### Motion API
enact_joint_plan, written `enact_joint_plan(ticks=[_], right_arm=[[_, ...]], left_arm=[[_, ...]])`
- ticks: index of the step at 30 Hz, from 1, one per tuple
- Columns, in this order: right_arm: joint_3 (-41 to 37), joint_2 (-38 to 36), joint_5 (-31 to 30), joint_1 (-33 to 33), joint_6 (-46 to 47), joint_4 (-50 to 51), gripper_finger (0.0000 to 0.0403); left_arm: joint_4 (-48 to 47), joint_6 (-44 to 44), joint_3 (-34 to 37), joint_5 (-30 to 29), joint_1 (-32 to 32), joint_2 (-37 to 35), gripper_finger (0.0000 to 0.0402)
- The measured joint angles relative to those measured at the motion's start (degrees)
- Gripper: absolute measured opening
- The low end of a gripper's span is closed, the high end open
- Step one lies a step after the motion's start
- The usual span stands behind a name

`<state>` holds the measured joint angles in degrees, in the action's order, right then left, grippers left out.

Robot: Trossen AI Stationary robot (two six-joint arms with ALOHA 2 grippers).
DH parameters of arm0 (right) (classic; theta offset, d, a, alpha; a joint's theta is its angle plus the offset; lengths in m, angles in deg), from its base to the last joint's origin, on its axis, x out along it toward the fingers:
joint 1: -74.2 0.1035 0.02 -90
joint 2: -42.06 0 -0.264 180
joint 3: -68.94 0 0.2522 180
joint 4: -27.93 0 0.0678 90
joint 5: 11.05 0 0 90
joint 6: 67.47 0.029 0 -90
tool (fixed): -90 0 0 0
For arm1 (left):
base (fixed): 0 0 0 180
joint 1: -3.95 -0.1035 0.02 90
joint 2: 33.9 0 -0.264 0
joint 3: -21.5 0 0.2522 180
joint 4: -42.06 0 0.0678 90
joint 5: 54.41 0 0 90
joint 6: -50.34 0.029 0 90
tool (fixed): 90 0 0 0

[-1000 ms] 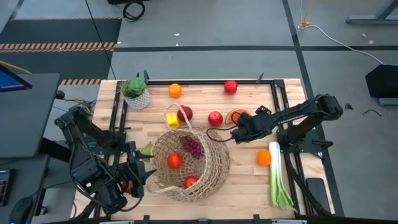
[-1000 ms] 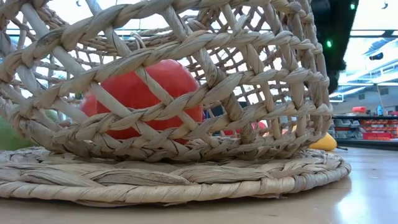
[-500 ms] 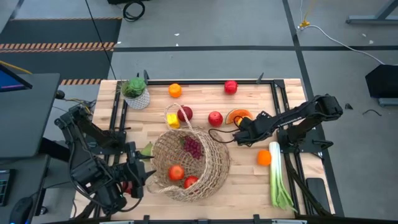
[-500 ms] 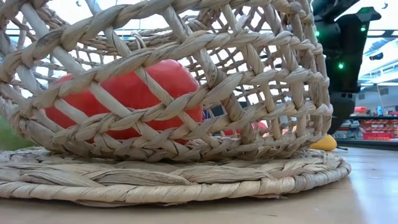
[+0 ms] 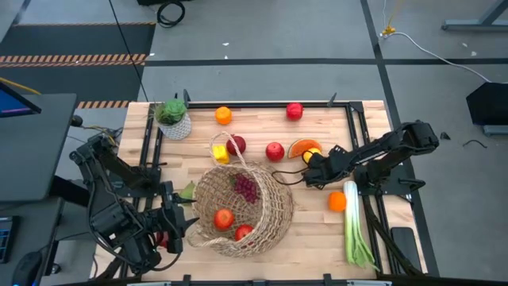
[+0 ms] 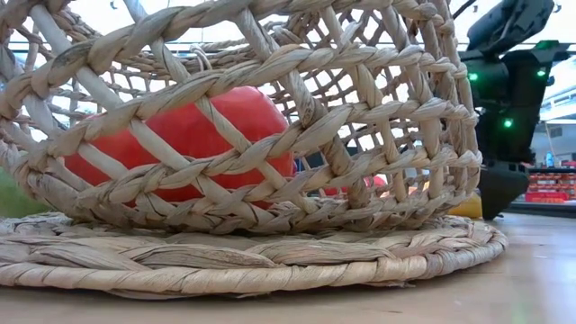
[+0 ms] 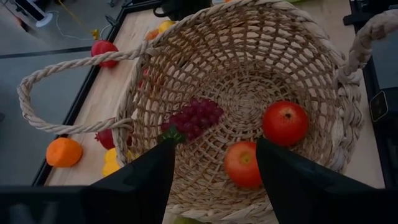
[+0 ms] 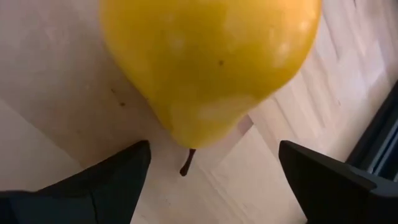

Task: Build produce basket
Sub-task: Put the pear into the basket

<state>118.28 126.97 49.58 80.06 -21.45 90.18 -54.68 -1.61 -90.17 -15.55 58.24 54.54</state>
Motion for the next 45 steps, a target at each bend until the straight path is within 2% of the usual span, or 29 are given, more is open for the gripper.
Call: enact_joint_plan(ticks=[7,16,24,29,40,42,45], right_arm=[[-0.5,0.1,1.2,0.0,-1.2,-2.1,0.0315],[-0.6,-0.5,5.7,-0.4,-4.2,-5.8,0.0191],[-0.7,-5.0,13.7,-4.3,-5.8,-11.3,0.0086],[-0.6,-8.1,15.2,-4.9,-8.1,-15.0,0.0016],[-0.6,-17.2,14.2,-3.9,-8.6,-15.0,0.0010],[-0.6,-17.4,14.2,-3.4,-9.0,-15.1,0.0019],[-0.6,-16.9,14.2,-2.9,-9.9,-14.9,0.0054]], left_arm=[[0.0,-0.4,0.0,0.0,0.0,0.0,0.0231],[0.0,-1.1,0.0,0.0,0.0,0.0,0.0231],[0.0,-1.4,0.0,0.0,0.0,0.0,0.0231],[0.0,-1.4,0.0,0.0,0.0,0.0,0.0231],[0.0,-1.4,0.0,0.0,0.0,0.0,0.0231],[0.0,-1.4,0.0,0.0,0.0,0.0,0.0231],[0.0,-1.4,0.0,0.0,0.0,0.0,0.0231]])
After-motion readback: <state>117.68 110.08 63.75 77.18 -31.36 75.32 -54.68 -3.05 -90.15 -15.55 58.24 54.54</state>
